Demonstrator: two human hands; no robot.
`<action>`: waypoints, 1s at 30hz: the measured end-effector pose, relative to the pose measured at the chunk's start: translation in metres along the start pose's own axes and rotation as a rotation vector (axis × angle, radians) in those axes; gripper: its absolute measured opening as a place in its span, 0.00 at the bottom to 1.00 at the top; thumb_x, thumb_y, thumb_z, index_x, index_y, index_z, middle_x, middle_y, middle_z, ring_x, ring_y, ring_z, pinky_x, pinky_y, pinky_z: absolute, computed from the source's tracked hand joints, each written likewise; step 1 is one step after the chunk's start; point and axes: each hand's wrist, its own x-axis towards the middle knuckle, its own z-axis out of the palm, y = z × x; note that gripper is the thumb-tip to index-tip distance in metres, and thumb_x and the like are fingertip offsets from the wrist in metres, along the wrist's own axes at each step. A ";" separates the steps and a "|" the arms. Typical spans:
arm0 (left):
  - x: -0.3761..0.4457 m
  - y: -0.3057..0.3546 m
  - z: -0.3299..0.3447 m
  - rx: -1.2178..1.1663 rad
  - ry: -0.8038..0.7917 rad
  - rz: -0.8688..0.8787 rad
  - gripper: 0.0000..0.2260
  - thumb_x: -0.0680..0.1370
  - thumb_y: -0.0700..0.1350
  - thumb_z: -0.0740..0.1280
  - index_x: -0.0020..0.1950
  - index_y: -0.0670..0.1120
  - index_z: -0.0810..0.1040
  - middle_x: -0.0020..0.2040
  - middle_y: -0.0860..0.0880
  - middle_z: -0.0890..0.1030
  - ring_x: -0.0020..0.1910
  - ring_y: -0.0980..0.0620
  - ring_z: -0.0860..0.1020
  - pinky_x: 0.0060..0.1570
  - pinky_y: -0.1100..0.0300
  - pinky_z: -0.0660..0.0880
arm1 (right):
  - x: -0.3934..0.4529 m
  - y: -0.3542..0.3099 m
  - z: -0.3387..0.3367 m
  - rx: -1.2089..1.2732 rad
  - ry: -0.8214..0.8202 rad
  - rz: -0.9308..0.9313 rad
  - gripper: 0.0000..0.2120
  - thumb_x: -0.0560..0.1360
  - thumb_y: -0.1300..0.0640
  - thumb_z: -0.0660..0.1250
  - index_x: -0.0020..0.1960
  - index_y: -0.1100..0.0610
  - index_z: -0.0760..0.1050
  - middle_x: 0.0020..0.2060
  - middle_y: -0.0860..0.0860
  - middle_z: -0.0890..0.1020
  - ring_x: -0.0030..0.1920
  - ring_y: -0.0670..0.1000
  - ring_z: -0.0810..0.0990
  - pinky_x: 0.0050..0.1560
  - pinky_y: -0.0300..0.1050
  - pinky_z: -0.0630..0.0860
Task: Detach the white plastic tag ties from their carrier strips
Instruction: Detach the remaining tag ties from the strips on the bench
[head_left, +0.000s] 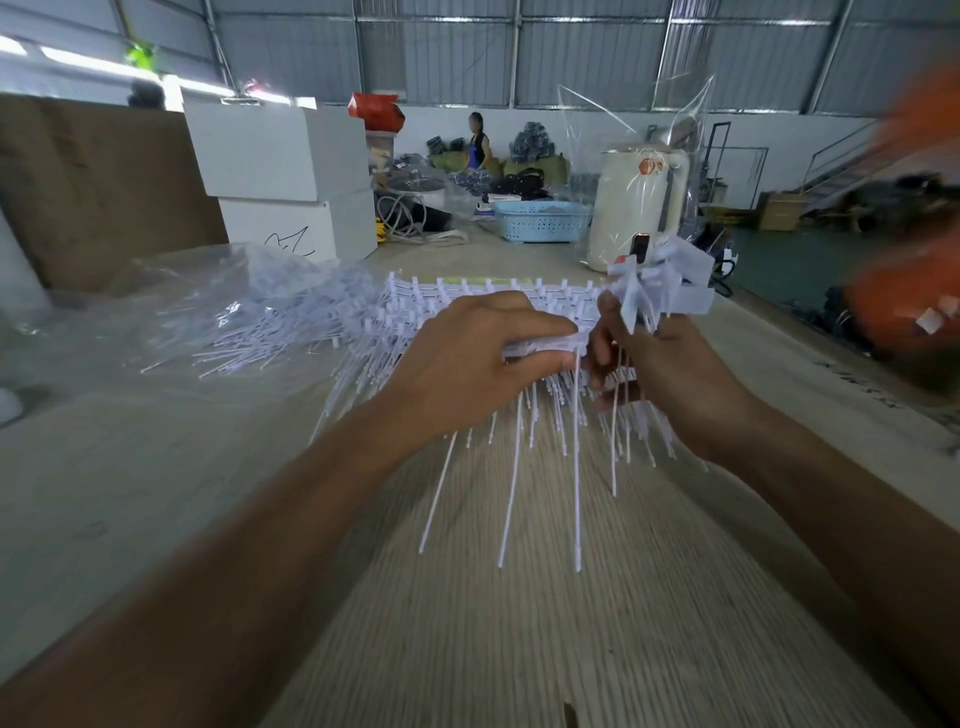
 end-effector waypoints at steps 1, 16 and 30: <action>0.000 -0.001 0.000 0.009 -0.011 0.002 0.16 0.77 0.55 0.69 0.61 0.51 0.84 0.48 0.51 0.83 0.46 0.50 0.81 0.45 0.48 0.79 | 0.000 0.000 0.000 0.009 -0.006 -0.005 0.26 0.84 0.44 0.57 0.37 0.62 0.74 0.29 0.57 0.76 0.27 0.51 0.75 0.31 0.43 0.75; 0.002 0.002 0.002 -0.019 0.033 0.013 0.17 0.77 0.49 0.71 0.64 0.46 0.80 0.50 0.52 0.81 0.48 0.56 0.78 0.49 0.56 0.75 | 0.000 -0.001 0.002 0.095 -0.125 0.035 0.08 0.79 0.55 0.70 0.42 0.56 0.78 0.24 0.46 0.64 0.23 0.45 0.60 0.23 0.37 0.57; 0.001 0.001 -0.004 0.023 -0.025 -0.050 0.16 0.78 0.43 0.70 0.66 0.50 0.77 0.60 0.52 0.82 0.59 0.51 0.79 0.60 0.48 0.75 | 0.001 -0.006 -0.010 0.319 -0.131 0.166 0.15 0.82 0.55 0.62 0.37 0.52 0.70 0.25 0.46 0.67 0.24 0.45 0.56 0.21 0.36 0.52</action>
